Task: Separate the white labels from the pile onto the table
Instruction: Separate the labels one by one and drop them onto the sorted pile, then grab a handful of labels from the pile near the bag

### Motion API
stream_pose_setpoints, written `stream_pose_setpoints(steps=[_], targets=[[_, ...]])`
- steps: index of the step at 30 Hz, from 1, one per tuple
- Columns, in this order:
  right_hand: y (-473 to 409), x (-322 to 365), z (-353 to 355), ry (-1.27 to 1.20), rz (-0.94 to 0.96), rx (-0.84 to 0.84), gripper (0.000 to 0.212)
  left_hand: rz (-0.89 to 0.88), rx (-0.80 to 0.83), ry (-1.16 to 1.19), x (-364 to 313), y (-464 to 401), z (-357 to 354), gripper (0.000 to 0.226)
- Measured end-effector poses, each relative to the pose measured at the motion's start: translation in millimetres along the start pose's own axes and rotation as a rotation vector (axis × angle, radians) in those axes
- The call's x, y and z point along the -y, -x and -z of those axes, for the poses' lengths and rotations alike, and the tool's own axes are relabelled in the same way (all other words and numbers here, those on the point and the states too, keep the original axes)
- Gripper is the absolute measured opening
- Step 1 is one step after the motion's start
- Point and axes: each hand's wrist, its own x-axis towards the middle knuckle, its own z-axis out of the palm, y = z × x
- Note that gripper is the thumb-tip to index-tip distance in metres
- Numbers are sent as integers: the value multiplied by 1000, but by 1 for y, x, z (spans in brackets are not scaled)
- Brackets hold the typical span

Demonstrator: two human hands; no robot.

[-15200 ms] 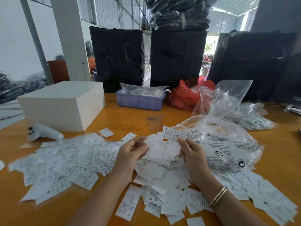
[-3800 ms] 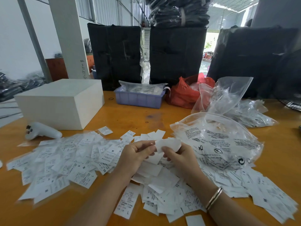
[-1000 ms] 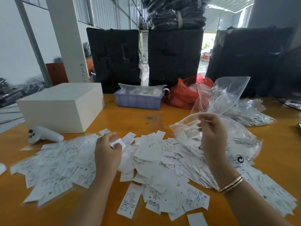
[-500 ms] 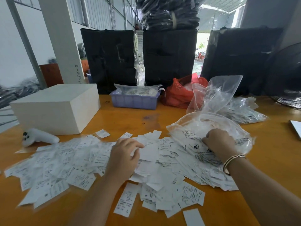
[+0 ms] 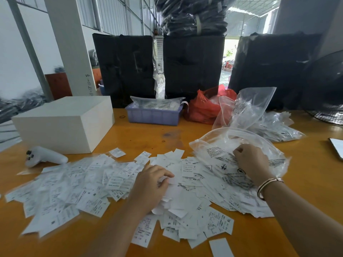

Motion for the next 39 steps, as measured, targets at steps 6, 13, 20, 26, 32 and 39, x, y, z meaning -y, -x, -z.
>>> stream_pose_setpoints(steps=[6, 13, 20, 26, 32, 39], targets=[[-2, -1, 5, 35, 41, -110, 29, 16, -19, 15, 0, 0, 0, 19], [-7, 7, 8, 218, 49, 206, 19, 14, 12, 17, -2, -1, -1, 18], [-10, 10, 9, 108, -37, 243, 16, 36, 15, 14, -2, -1, 0, 19], [-8, 10, 17, 155, 39, 36, 38, 32, 7, 31, -3, -2, 0, 17], [17, 47, 35, -744, 217, 181, 20, 65, -42, 158, -9, -3, 3, 20], [65, 81, 12, -954, 238, 684, 13, 196, 24, 564, -17, 0, 11, 40]])
